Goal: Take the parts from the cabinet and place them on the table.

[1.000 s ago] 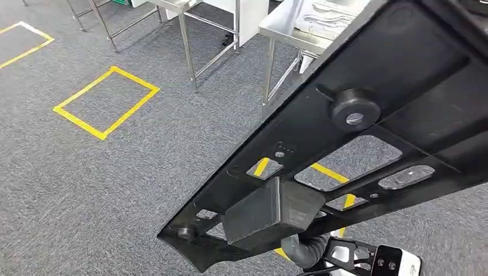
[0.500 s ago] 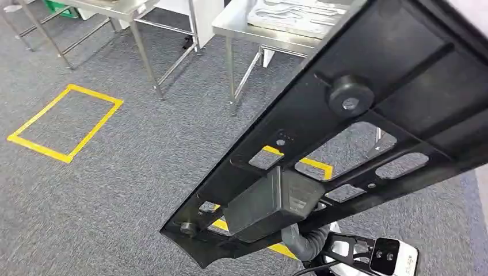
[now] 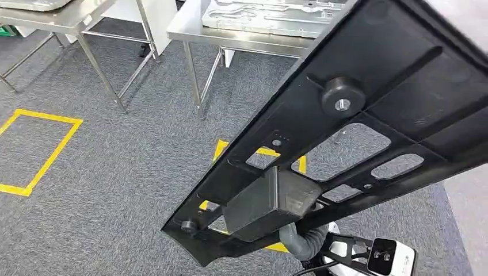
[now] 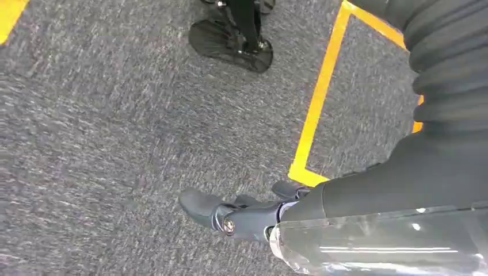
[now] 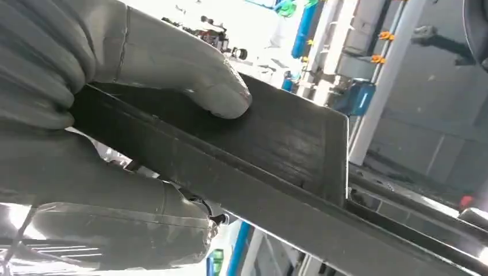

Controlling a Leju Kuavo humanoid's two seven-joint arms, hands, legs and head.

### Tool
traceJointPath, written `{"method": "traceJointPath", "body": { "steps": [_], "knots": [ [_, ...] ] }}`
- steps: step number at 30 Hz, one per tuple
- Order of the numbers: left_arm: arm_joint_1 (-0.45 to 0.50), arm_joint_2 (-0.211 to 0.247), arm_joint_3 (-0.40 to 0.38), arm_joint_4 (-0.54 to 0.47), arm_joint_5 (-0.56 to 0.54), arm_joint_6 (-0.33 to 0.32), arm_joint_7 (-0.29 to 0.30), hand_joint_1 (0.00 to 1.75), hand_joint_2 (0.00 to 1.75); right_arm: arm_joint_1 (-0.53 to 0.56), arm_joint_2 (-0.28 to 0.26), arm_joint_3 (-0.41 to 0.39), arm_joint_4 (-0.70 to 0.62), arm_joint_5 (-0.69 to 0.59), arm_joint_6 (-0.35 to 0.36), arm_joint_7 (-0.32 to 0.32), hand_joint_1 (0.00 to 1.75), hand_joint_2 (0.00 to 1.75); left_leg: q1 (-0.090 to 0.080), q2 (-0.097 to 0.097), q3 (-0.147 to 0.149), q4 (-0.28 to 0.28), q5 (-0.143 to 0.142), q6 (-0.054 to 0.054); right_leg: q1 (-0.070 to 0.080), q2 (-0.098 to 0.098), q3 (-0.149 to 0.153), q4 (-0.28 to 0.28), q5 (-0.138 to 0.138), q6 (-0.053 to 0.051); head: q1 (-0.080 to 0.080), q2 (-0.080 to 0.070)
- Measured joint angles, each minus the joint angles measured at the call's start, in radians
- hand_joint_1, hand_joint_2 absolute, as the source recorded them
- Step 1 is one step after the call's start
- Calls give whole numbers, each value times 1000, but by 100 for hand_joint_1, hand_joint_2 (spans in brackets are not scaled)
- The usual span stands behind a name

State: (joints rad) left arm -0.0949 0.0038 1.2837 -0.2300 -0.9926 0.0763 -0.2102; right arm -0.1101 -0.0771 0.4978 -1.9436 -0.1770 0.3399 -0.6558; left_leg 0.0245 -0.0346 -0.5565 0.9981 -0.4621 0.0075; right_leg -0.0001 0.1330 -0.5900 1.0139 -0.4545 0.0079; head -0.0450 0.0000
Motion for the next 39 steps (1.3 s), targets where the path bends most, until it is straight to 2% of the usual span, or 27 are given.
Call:
{"method": "traceJointPath", "body": {
  "steps": [1,2,4,5,6,7,9,10,11,15,16,17,18,20,21,22,25,26,29,31,32,33,34,35,36,38,39],
  "knots": [
    [-3,2,0,0,0,-1,-1,0,175,1,-1,0,-3,0,0,0,175,175,-2,11,3,-4,0,6,7,-64,-12,27,-20,3,0,0],
    [-1,3,0,0,-1,-1,-2,0,175,0,-2,1,-4,1,0,0,175,175,-4,21,4,-4,0,10,5,-100,-42,85,-55,8,0,0],
    [5,2,0,0,-1,-1,-2,0,175,4,-2,3,-5,1,0,0,175,175,-6,49,4,-4,-4,14,-3,-124,-130,253,-128,16,0,0],
    [6,2,0,0,-1,-1,-2,0,175,6,-3,3,-5,1,0,0,175,175,-6,64,3,-3,-5,13,-6,-126,-162,309,-140,19,0,0],
    [6,2,0,0,-1,-1,-2,0,175,7,-4,3,-5,1,0,0,175,175,-6,75,5,-3,-7,12,-9,-128,-166,314,-127,22,0,0],
    [4,2,0,0,-1,-1,-2,0,175,7,-5,3,-5,1,0,0,175,175,-6,87,7,-3,-9,10,-11,-131,-146,272,-95,23,0,0],
    [2,2,0,0,0,-1,-2,0,175,7,-5,3,-5,1,0,0,175,175,-6,107,18,-3,-16,4,-11,-157,-47,89,-5,17,0,0],
    [2,2,0,0,1,-1,-3,0,175,6,-5,3,-5,1,1,0,175,175,-7,117,24,-3,-20,-1,-7,-195,-2,9,16,11,0,0],
    [2,2,0,0,2,0,-3,0,175,5,-5,3,-5,0,2,0,175,175,-14,122,26,-2,-25,-8,4,-211,4,-4,4,6,0,0],
    [-3,2,0,0,2,0,-4,0,175,5,-6,3,-6,-1,2,0,175,175,-14,161,41,-6,-32,-31,2,-159,-1,-13,10,-16,0,0],
    [-4,2,0,0,2,0,-5,0,175,7,-6,3,-7,0,2,0,175,175,-6,130,37,5,-43,-36,-3,-151,6,-18,14,-20,0,0],
    [-4,2,0,0,2,0,-5,0,175,3,-6,3,-7,-1,1,0,175,175,-5,82,16,58,-80,-37,-5,-143,7,-20,15,-28,0,0],
    [-1,2,0,0,2,0,-4,0,175,2,-5,3,-7,-1,1,0,175,175,-4,61,-17,129,-117,-39,-5,-134,7,-20,15,-32,0,0],
    [6,3,0,0,4,-1,-3,0,175,3,-6,3,-6,0,0,0,175,175,-4,43,-103,296,-179,-44,-3,-104,7,-18,15,-34,0,0],
    [7,3,0,0,5,-2,-3,0,175,4,-6,3,-6,2,-3,0,175,175,-4,43,-122,324,-176,-43,-2,-92,7,-18,14,-34,0,0],
    [7,2,0,0,6,-5,-3,0,175,4,-6,3,-6,8,-7,0,175,175,-4,43,-118,301,-144,-42,-2,-88,9,-17,13,-36,0,0],
    [2,3,1,0,9,-10,-1,0,175,3,-6,3,-6,18,-19,0,175,175,-4,35,-16,50,3,-31,-2,-66,20,-12,5,-28,0,0],
    [0,5,1,0,10,-12,0,0,175,3,-6,3,-6,18,-20,0,175,175,-9,22,-2,18,-9,-23,2,-63,19,-9,2,-23,0,0],
    [0,6,1,0,13,-15,1,0,175,2,-6,3,-6,20,-20,0,175,175,-16,24,-5,11,-5,-9,-3,-59,11,-8,4,-6,0,0],
    [-1,4,1,0,13,-16,1,0,175,1,-6,4,-8,22,-21,0,175,175,-5,28,-1,-2,4,5,0,-62,12,-6,-1,5,0,0],
    [-2,4,1,0,13,-16,2,0,175,-2,-6,4,-8,24,-23,0,175,175,-5,31,0,-4,6,11,0,-94,0,26,-26,9,0,0],
    [-1,4,1,0,14,-17,2,0,175,-6,-6,4,-8,26,-25,0,175,175,-6,34,-1,-4,5,15,-3,-112,-35,99,-71,13,0,0],
    [1,4,1,0,14,-18,2,0,175,-6,-6,4,-8,26,-26,0,175,175,-6,36,-2,-4,5,15,-5,-117,-59,150,-97,16,0,0],
    [4,4,1,0,14,-19,1,0,175,-4,-6,5,-7,27,-28,0,175,175,-7,43,-3,-4,5,15,-7,-122,-113,258,-140,20,0,0],
    [5,4,1,0,14,-20,1,0,175,-4,-6,5,-7,28,-29,0,175,175,-7,45,-4,-3,4,16,-9,-124,-138,306,-150,23,0,0],
    [5,4,1,0,14,-21,0,0,175,-4,-6,5,-7,29,-31,0,175,175,-7,49,-2,-3,2,13,-14,-128,-126,272,-103,25,0,0],
    [5,4,1,0,15,-22,0,0,175,-4,-6,5,-7,30,-32,0,175,175,-7,50,3,-3,0,11,-15,-131,-76,173,-49,22,0,0]
  ]
}}
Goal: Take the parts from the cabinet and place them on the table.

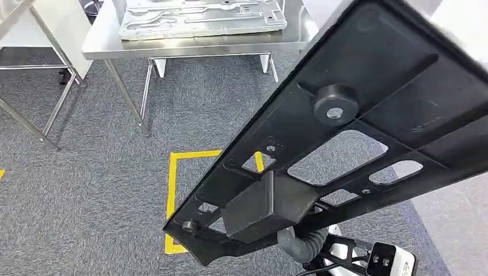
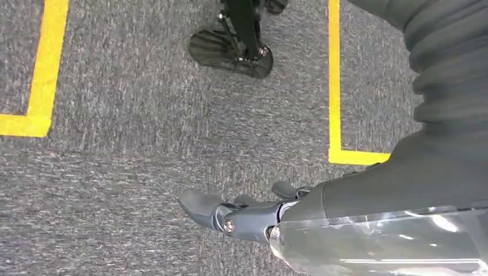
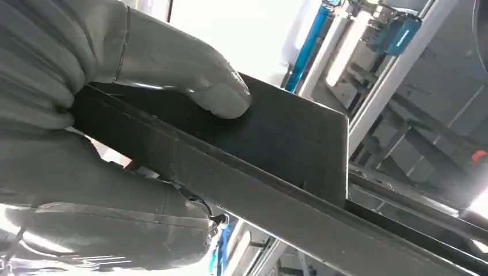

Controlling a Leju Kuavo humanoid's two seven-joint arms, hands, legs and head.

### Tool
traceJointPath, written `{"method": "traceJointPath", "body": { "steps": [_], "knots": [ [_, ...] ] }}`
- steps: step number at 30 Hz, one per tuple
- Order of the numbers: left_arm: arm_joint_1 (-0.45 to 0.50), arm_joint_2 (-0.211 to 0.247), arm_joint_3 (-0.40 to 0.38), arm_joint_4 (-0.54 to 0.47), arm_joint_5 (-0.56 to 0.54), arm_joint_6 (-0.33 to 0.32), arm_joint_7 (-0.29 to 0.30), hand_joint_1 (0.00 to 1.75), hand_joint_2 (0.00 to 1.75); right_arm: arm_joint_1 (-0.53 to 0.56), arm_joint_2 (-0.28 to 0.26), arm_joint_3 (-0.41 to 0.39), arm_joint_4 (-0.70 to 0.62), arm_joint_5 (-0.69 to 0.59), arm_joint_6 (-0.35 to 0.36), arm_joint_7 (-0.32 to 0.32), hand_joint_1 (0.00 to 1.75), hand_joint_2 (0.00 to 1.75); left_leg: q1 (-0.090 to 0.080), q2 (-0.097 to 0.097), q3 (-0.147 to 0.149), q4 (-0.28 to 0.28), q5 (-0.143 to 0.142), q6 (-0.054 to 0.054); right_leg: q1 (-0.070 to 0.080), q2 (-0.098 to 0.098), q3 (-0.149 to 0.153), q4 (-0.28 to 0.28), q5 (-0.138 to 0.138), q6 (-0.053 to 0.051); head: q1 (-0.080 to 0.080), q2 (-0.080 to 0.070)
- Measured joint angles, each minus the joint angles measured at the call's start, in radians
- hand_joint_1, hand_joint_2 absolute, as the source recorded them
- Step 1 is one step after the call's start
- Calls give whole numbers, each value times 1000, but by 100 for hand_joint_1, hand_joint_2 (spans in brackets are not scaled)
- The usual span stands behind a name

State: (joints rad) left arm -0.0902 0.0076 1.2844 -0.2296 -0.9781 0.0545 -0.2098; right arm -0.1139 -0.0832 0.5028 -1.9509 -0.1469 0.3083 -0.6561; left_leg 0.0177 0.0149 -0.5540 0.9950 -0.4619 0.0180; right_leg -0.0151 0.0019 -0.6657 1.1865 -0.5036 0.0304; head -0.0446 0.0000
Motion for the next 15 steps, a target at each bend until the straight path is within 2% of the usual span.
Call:
{"method": "traceJointPath", "body": {
  "steps": [1,2,3,6,8,9,10,11,12,13,14,15],
  "knots": [
    [0,0,0,0,0,0,0,0,175,0,0,0,0,0,0,0,175,175,0,0,4,0,-2,-3,0,-5,52,-98,41,-4,0,0],
    [0,-1,0,0,0,0,0,0,175,-1,0,0,0,0,0,0,175,175,0,1,7,0,-4,-6,1,-12,88,-167,59,-10,0,0],
    [-1,-1,0,0,0,0,0,0,175,-2,0,0,0,0,0,0,175,175,-8,1,5,4,-8,-15,10,-18,92,-184,49,-16,0,0],
    [-1,-1,0,0,0,0,0,0,175,-1,0,0,0,0,0,0,175,175,-4,5,9,-3,-8,-34,15,-6,88,-182,46,-31,0,0],
    [-2,-1,0,0,0,-2,-3,0,175,-1,1,0,-1,1,0,0,175,175,1,2,7,16,-20,-45,6,-3,100,-196,51,-44,0,0],
    [-2,-1,0,0,0,-3,-5,0,175,-3,1,0,-2,1,2,0,175,175,1,-3,-17,71,-54,-47,6,-3,104,-198,48,-52,0,0],
    [-1,-1,0,0,1,-3,-6,0,175,-2,2,0,-1,2,5,0,175,175,1,-5,-53,143,-90,-49,7,-2,105,-197,46,-55,0,0],
    [1,0,0,0,1,-3,-8,0,175,-1,1,0,0,3,7,0,175,175,1,-6,-106,245,-133,-52,9,0,106,-197,44,-58,0,0],
    [2,0,1,0,1,-3,-10,0,175,-1,1,0,0,3,9,0,175,175,1,-6,-142,308,-150,-53,11,2,107,-196,42,-60,0,0],
    [4,0,1,0,1,-3,-11,0,175,-1,1,0,0,3,11,0,175,175,1,-6,-163,335,-146,-53,12,6,108,-194,39,-59,0,0],
    [6,-1,0,0,1,-3,-13,0,175,-1,1,0,1,4,13,0,175,175,1,-6,-158,308,-113,-50,13,10,114,-193,33,-58,0,0],
    [6,0,0,0,1,-3,-14,0,175,-1,2,0,1,4,13,0,175,175,1,-6,-133,247,-70,-47,14,13,120,-192,28,-57,0,0]
  ]
}}
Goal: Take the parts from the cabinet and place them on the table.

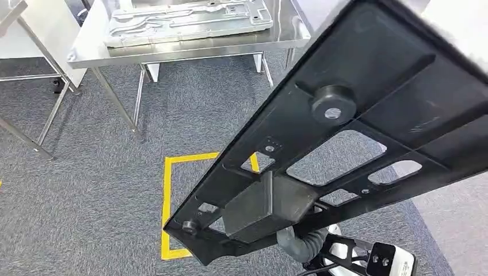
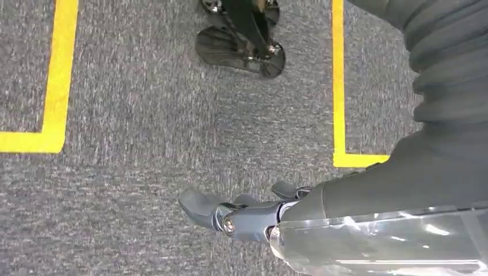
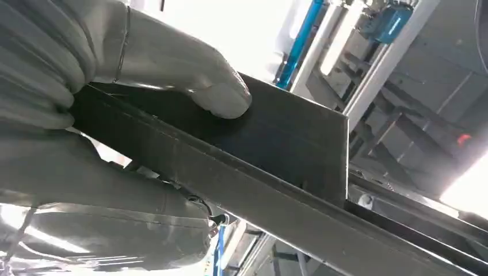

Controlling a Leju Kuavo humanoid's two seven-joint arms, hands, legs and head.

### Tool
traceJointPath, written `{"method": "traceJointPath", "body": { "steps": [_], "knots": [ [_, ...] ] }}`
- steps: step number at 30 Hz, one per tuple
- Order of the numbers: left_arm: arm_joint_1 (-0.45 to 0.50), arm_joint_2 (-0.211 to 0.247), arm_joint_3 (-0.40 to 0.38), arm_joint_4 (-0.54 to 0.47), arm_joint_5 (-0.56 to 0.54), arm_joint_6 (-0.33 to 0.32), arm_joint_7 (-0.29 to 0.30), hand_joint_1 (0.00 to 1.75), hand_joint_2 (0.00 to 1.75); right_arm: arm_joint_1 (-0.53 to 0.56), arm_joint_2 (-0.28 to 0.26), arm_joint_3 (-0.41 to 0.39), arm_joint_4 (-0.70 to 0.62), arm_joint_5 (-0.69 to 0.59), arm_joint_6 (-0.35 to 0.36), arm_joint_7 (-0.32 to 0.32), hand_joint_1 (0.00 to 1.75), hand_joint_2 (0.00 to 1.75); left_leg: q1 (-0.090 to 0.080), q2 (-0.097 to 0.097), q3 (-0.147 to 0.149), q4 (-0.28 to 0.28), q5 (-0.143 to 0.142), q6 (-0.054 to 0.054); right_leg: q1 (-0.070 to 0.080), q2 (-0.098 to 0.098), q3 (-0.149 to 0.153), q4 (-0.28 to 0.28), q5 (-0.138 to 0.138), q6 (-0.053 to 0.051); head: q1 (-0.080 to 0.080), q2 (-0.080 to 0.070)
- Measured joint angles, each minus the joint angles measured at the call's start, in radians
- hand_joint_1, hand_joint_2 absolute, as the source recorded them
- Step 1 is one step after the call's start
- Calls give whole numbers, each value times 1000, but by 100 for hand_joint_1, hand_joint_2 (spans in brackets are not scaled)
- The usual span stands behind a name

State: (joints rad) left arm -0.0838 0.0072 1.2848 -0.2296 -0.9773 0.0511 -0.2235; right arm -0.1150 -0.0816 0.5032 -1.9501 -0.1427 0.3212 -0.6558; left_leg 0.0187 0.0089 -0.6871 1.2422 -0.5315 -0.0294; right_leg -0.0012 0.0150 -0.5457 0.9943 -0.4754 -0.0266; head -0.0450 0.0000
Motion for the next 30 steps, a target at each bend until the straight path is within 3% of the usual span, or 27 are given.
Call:
{"method": "traceJointPath", "body": {
  "steps": [2,3,6,8,9,10,12,13,14,16,17,18,19,20,21,22,23,24,25,26,28,29,30],
  "knots": [
    [0,2,0,0,0,0,-2,0,175,0,0,0,0,2,0,0,175,175,-1,-2,89,-195,102,14,1,2,22,0,-16,5,0,0],
    [-1,5,0,0,0,0,-2,0,175,-1,0,0,0,2,0,0,175,175,-8,-5,105,-220,78,23,6,2,24,1,-23,11,0,0],
    [-2,5,0,0,0,-1,-3,0,175,-2,1,0,0,5,-1,0,175,175,-9,-4,111,-245,69,37,4,4,27,8,-18,30,0,0],
    [-2,4,0,0,0,-1,-4,0,175,-4,1,1,0,5,-1,0,175,175,-4,-7,137,-252,64,49,2,0,26,29,-29,42,0,0],
    [-3,4,0,0,0,-1,-5,0,175,-7,1,1,-1,5,-2,0,175,175,-4,-6,147,-252,58,54,0,-4,2,76,-45,47,1,0],
    [-4,4,0,0,0,-1,-5,0,175,-8,1,1,0,6,-2,0,175,175,-4,-6,153,-252,52,57,-1,-4,-39,141,-69,52,1,0],
    [-3,4,0,0,0,-1,-5,0,175,-5,1,1,0,6,-2,0,175,175,-4,-6,167,-252,36,57,-5,-5,-150,293,-120,58,1,0],
    [-1,4,0,0,0,-1,-5,0,175,-4,1,1,1,6,-2,0,175,175,-4,-6,178,-252,27,55,-6,-6,-186,327,-128,59,1,0],
    [1,4,0,0,0,-2,-5,0,175,-4,1,1,1,6,-1,0,175,175,-3,-6,193,-252,16,53,-7,-8,-201,317,-115,59,1,0],
    [1,3,0,0,0,-3,-6,0,175,-4,1,1,1,6,-1,0,175,175,-3,-7,230,-252,-9,49,-9,-11,-175,197,-44,56,1,0],
    [1,3,0,0,0,-5,-7,0,175,-4,1,1,1,6,-1,0,175,175,-2,-6,248,-252,-24,46,-9,-15,-153,110,27,53,1,0],
    [4,3,0,0,0,-6,-7,0,175,-3,1,0,2,6,-1,0,175,175,-4,-5,251,-255,-38,42,-8,-24,-146,40,121,46,1,0],
    [0,3,0,0,0,-6,-8,0,175,-4,1,1,4,6,-1,0,175,175,-6,-7,263,-254,-46,36,2,-26,-150,42,89,39,1,0],
    [-2,3,0,0,0,-6,-6,0,175,0,1,0,3,5,-1,0,175,175,-7,-4,260,-263,-52,28,5,-21,-147,43,86,29,-1,0],
    [-1,3,0,0,0,-6,-7,0,175,2,1,-1,2,5,-1,0,175,175,-7,-2,281,-263,-49,21,2,-16,-141,35,86,21,0,0],
    [-2,3,0,0,0,-6,-8,0,175,-1,1,-1,2,5,-1,0,175,175,-7,-2,283,-261,-38,15,3,-15,-131,33,77,14,0,0],
    [-5,4,0,0,0,-7,-8,0,175,-1,1,-1,0,5,0,0,175,175,-5,-2,273,-235,-30,11,-1,-10,-112,27,74,8,0,0],
    [-8,3,0,0,0,-7,-8,0,175,-1,1,-1,0,3,0,0,175,175,-3,-4,235,-158,-6,9,-2,-12,-93,18,64,1,0,0],
    [-10,2,0,0,0,-8,-8,0,175,-4,2,-1,0,1,1,0,175,175,-3,-4,188,-81,-7,7,-1,-12,-80,13,54,-5,0,0],
    [-9,3,0,0,2,-7,-8,0,175,-4,2,-1,1,-1,2,0,175,175,-2,-4,135,-11,-35,5,0,-11,-67,13,43,-8,0,0],
    [-3,3,1,0,4,-6,-7,0,175,-3,2,-1,7,-5,1,0,175,175,-2,-4,58,59,-125,3,2,-6,-39,13,19,-11,0,0],
    [-1,3,1,0,5,-6,-7,0,175,-4,2,-1,10,-5,-5,0,175,175,-2,-4,36,54,-153,3,4,-1,-20,13,5,-11,0,0],
    [0,2,1,0,6,-6,-7,0,175,-4,2,-1,12,-2,-11,0,175,175,-2,-4,29,22,-144,6,6,1,-2,13,-8,-11,0,0]
  ]
}}
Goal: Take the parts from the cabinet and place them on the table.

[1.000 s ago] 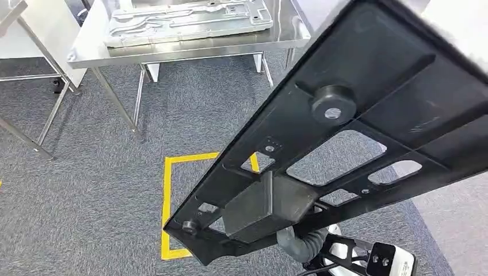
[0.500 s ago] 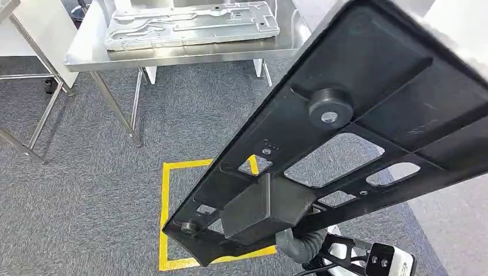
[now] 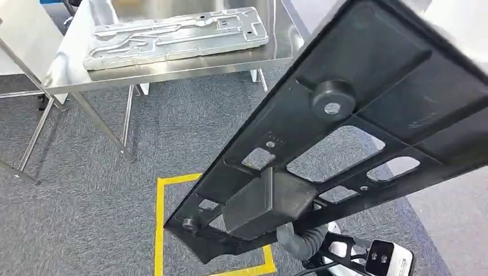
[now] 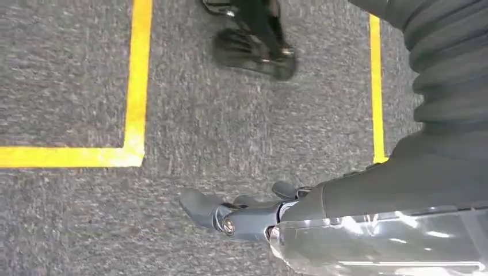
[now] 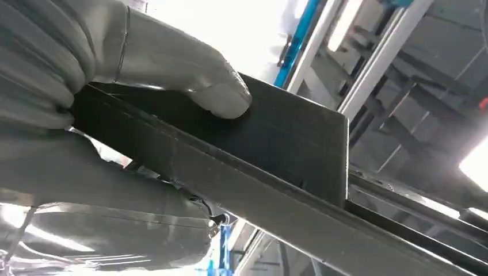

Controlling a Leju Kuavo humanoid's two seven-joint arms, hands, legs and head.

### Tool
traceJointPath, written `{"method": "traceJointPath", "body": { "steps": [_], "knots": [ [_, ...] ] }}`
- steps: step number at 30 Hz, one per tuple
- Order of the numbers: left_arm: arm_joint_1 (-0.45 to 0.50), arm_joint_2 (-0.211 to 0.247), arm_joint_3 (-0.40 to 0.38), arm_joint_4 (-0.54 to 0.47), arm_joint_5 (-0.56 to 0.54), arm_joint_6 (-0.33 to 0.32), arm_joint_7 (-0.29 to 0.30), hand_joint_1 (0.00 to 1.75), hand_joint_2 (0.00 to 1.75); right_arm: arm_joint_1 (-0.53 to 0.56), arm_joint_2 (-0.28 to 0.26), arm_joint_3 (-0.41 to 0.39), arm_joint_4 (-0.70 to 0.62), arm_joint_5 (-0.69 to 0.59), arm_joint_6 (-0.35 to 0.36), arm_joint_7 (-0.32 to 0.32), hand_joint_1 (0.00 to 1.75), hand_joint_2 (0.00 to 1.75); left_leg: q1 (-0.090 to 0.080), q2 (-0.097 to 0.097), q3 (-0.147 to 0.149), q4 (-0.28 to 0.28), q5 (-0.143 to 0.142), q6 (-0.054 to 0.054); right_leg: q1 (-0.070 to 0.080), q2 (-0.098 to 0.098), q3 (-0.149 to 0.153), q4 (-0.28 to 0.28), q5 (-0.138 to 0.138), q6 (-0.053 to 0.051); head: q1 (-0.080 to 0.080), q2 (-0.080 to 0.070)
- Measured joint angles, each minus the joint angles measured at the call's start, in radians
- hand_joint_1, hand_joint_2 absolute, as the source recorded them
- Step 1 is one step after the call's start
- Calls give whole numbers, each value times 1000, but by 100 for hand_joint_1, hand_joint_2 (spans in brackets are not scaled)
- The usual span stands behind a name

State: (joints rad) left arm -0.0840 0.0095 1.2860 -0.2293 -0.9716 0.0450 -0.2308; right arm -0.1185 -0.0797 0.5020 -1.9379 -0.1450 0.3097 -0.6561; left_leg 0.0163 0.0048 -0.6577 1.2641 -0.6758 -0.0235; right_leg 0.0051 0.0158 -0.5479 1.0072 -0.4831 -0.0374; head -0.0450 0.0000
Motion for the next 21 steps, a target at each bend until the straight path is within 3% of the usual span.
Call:
{"method": "traceJointPath", "body": {
  "steps": [2,3,4,5,7,9,10,12,13,14,15,16,18,19,20,21],
  "knots": [
    [0,0,0,0,2,0,0,0,175,-1,0,0,3,4,-7,0,175,175,-4,-1,15,-127,105,16,5,0,39,0,-27,0,0,0],
    [3,2,0,0,2,1,0,0,175,-1,0,0,6,5,-8,0,175,175,-12,0,24,-217,230,31,4,1,52,-3,-43,2,0,0],
    [5,3,2,0,3,2,0,0,175,-3,0,1,10,8,-12,0,175,175,-17,-7,19,-221,253,31,9,4,66,3,-53,8,0,0],
    [6,3,2,0,3,3,0,0,175,-5,0,1,12,11,-18,0,175,175,-18,-3,25,-225,235,33,8,6,65,-1,-59,15,0,0],
    [4,3,2,0,5,5,0,0,175,-5,0,2,14,13,-40,0,175,175,-17,-10,32,-233,237,48,7,2,76,6,-57,26,0,0],
    [1,2,2,0,5,5,-4,0,175,-12,0,2,15,13,-55,0,175,175,-8,-21,65,-250,237,52,7,-2,66,50,-56,35,0,0],
    [0,2,2,0,5,5,-6,0,175,-18,0,2,16,14,-61,0,175,175,-8,-24,75,-255,233,58,6,-4,35,101,-64,41,0,0],
    [1,0,2,0,4,5,-9,0,175,-19,-1,2,20,19,-68,0,175,175,-8,-34,88,-259,222,61,-4,-5,-66,242,-126,54,0,0],
    [1,0,2,0,3,5,-10,0,175,-18,-2,3,23,19,-71,0,175,175,-7,-35,94,-259,215,61,-9,-5,-106,287,-157,58,0,0],
    [2,-1,2,0,2,4,-9,0,175,-17,-2,3,25,18,-74,0,175,175,-6,-37,101,-259,209,61,-12,-6,-132,303,-169,61,0,0],
    [4,-2,2,0,0,3,-9,0,175,-17,-3,3,27,5,-74,0,175,175,-5,-43,116,-259,198,58,-17,-6,-142,276,-149,65,0,0],
    [5,-2,2,0,-2,3,-9,0,175,-17,-3,3,27,0,-75,0,175,175,-4,-45,128,-259,189,56,-19,-7,-132,223,-107,67,0,0],
    [4,-3,2,0,-4,3,-9,0,175,-17,-4,3,27,-1,-77,0,175,175,-3,-48,156,-260,168,47,-21,-8,-87,62,31,66,0,0],
    [3,-3,2,0,-4,3,-9,0,175,-16,-6,3,29,-2,-76,0,175,175,-4,-48,165,-257,158,40,-20,-6,-84,23,70,62,1,0],
    [1,-4,2,0,-5,3,-9,0,175,-17,-6,4,31,-4,-73,0,175,175,-6,-51,163,-261,152,33,-12,-9,-84,24,34,50,1,0],
    [0,-4,2,0,-5,2,-9,0,175,-16,-7,5,30,-5,-72,0,175,175,-5,-49,164,-270,146,25,-11,-8,-80,19,50,43,1,0]
  ]
}}
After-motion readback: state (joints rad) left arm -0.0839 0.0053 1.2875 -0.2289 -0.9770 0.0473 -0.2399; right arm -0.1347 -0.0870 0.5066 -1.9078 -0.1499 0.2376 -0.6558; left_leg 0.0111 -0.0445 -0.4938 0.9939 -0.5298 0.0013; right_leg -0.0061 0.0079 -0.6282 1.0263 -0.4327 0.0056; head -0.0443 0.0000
